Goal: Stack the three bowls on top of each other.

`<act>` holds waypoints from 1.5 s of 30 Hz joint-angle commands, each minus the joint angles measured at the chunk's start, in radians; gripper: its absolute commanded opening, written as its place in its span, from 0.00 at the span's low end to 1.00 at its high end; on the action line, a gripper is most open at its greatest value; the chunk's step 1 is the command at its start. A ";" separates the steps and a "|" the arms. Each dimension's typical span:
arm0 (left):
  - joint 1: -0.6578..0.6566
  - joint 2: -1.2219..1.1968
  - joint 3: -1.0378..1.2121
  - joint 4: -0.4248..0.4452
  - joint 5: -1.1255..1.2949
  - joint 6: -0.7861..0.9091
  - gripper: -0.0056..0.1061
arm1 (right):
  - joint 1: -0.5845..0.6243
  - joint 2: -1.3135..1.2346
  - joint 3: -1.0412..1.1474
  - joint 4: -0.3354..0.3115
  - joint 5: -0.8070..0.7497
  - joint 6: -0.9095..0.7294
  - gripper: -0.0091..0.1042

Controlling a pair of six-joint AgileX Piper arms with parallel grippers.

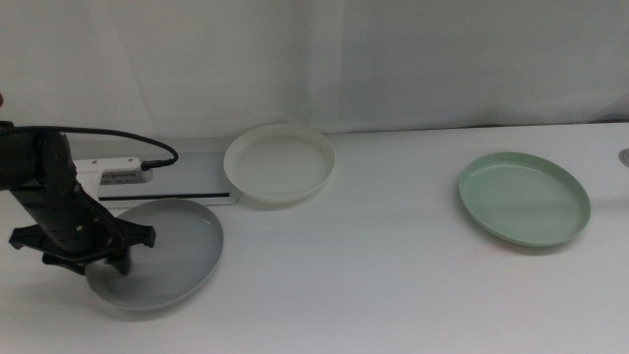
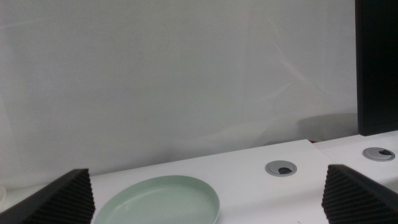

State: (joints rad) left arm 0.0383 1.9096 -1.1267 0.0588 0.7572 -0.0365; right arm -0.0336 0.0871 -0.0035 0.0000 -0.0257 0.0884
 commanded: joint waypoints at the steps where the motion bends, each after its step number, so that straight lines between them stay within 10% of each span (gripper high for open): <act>1: 0.003 0.020 0.004 0.011 -0.004 -0.017 0.41 | -0.005 -0.004 0.015 0.000 -0.012 -0.007 0.99; 4: 0.003 0.020 0.004 0.011 -0.003 -0.023 0.03 | -0.005 -0.004 0.015 0.000 -0.012 -0.007 0.99; 15: 0.003 0.001 0.004 -0.011 -0.015 -0.047 0.03 | -0.005 -0.004 0.015 0.000 -0.012 -0.007 0.99; 30: -0.015 -0.300 0.002 -0.385 0.021 0.036 0.03 | -0.005 -0.004 0.015 0.000 -0.010 -0.007 0.99; 45: -0.369 -0.254 0.002 -0.382 -0.118 -0.106 0.03 | -0.005 -0.004 0.015 0.000 -0.008 -0.007 0.99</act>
State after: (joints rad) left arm -0.3127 1.6337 -1.1272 -0.3165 0.6642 -0.1140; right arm -0.0336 0.0871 -0.0035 0.0000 -0.0257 0.0881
